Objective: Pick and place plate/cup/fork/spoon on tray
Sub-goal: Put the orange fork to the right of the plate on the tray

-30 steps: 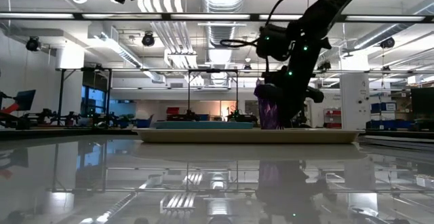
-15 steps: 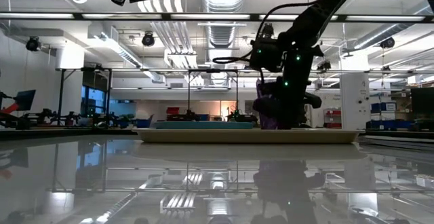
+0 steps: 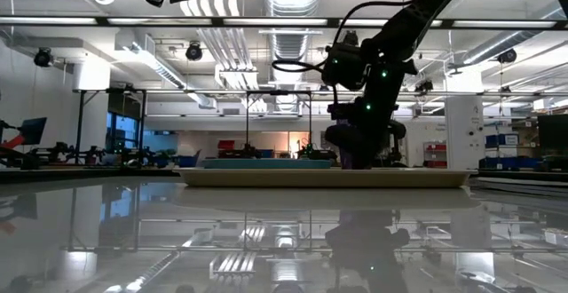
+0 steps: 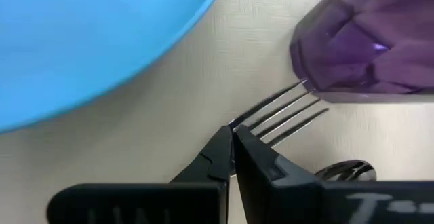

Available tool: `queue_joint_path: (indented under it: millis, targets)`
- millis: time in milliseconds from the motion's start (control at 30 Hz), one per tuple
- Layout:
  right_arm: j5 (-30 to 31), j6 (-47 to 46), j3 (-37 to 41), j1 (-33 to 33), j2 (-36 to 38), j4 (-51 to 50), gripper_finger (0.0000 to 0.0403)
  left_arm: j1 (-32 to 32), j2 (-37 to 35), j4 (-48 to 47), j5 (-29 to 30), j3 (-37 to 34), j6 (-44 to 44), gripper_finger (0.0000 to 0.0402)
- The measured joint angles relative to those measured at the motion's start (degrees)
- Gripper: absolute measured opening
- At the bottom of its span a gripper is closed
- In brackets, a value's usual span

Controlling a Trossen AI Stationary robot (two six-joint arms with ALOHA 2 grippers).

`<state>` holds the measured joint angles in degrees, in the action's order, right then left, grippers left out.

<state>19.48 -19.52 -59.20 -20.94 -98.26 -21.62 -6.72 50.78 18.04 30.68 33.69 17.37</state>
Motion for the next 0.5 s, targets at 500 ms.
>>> queue_joint_path:
  millis: [500]
  targets:
    - [-2.70, -2.33, -2.39, -0.07, 3.50, -13.75, 0.0008, 0.00, 0.04, -0.04, 0.04, -0.24, 0.00, 0.0022]
